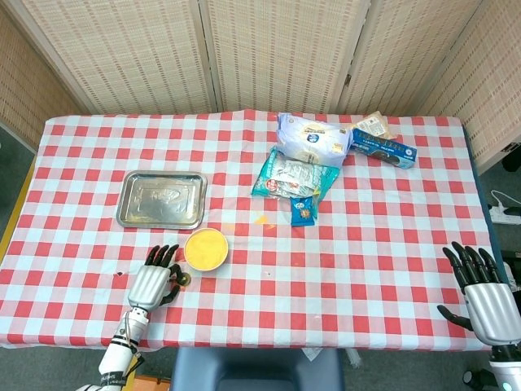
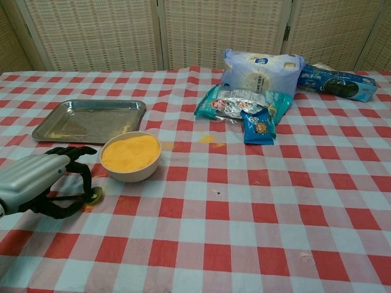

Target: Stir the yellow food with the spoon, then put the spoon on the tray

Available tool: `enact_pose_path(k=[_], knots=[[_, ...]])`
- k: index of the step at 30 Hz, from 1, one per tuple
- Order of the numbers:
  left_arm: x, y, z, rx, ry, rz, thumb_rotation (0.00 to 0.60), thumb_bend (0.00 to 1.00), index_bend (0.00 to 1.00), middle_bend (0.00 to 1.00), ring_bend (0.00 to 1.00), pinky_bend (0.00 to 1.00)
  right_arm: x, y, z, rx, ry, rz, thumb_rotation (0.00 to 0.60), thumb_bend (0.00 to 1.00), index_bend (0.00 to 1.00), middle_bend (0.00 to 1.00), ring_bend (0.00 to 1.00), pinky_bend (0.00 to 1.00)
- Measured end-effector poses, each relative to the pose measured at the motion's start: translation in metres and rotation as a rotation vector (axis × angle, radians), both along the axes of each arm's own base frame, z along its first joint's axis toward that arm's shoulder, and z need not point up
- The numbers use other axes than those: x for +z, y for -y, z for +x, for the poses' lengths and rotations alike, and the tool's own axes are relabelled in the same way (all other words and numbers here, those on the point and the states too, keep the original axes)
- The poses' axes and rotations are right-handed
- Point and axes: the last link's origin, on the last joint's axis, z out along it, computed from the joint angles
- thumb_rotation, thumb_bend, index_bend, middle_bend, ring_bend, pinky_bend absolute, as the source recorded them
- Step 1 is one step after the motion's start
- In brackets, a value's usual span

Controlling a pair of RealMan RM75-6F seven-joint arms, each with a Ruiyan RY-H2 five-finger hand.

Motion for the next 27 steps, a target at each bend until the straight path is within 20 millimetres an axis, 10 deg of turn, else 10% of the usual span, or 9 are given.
enact_pose_path(k=[27], knots=[[0.003, -0.006, -0.011, 0.016, -0.015, 0.039, 0.6, 0.39, 0.43, 0.03, 0.0, 0.0, -0.003, 0.002, -0.001, -0.013, -0.011, 0.01, 0.6, 0.0, 0.0, 0.0, 0.0, 0.0]])
